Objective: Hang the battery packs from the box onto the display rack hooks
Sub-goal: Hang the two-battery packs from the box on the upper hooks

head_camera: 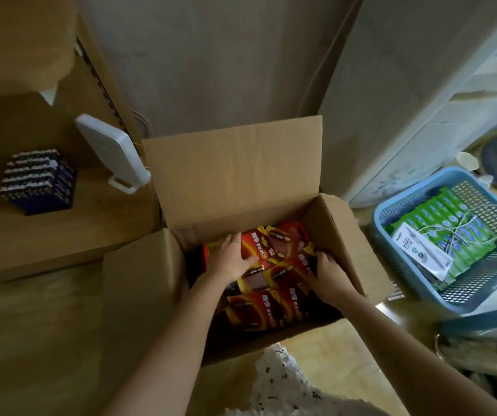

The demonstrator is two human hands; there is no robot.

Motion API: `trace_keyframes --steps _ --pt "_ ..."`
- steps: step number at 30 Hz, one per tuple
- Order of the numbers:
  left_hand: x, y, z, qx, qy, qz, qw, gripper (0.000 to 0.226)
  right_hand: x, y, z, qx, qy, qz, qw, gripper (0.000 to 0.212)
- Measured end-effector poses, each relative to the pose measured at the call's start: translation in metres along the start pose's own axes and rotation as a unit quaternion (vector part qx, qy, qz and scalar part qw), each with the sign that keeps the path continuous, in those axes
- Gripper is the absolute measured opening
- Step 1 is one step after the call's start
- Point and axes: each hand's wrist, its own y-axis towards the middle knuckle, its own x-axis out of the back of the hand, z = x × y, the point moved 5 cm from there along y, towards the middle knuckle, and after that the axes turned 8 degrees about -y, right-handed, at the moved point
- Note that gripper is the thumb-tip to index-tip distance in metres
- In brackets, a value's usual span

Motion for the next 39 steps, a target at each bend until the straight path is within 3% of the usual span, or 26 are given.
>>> trace_keyframes --steps 5,11,13,17,24,34,39 --pt "-0.004 0.007 0.016 0.017 0.016 -0.003 1.000 0.080 0.006 -0.002 0.003 0.025 -0.019 -0.053 0.998 0.052" --pt "0.003 0.009 0.021 0.019 0.089 -0.013 0.996 0.095 0.001 -0.005 -0.007 0.014 -0.029 0.021 0.999 0.028" --pt "0.006 0.007 0.022 0.027 0.088 -0.014 0.996 0.089 0.004 -0.006 -0.006 0.026 -0.019 0.013 0.999 0.024" --pt "0.007 -0.004 0.025 0.036 -0.107 0.036 0.993 0.029 0.018 -0.011 0.003 0.051 0.028 -0.045 0.997 0.029" --pt "0.061 -0.068 -0.005 0.069 -0.335 0.012 0.940 0.036 0.089 -0.064 0.035 0.079 0.099 -0.096 0.987 0.030" --pt "0.275 -0.248 -0.123 0.048 -0.465 -0.096 0.879 0.026 0.284 -0.230 0.149 0.149 0.257 -0.043 0.954 0.025" --pt "0.391 -0.350 -0.172 0.040 -0.488 -0.154 0.858 0.026 0.381 -0.331 0.228 0.210 0.281 -0.031 0.936 0.007"
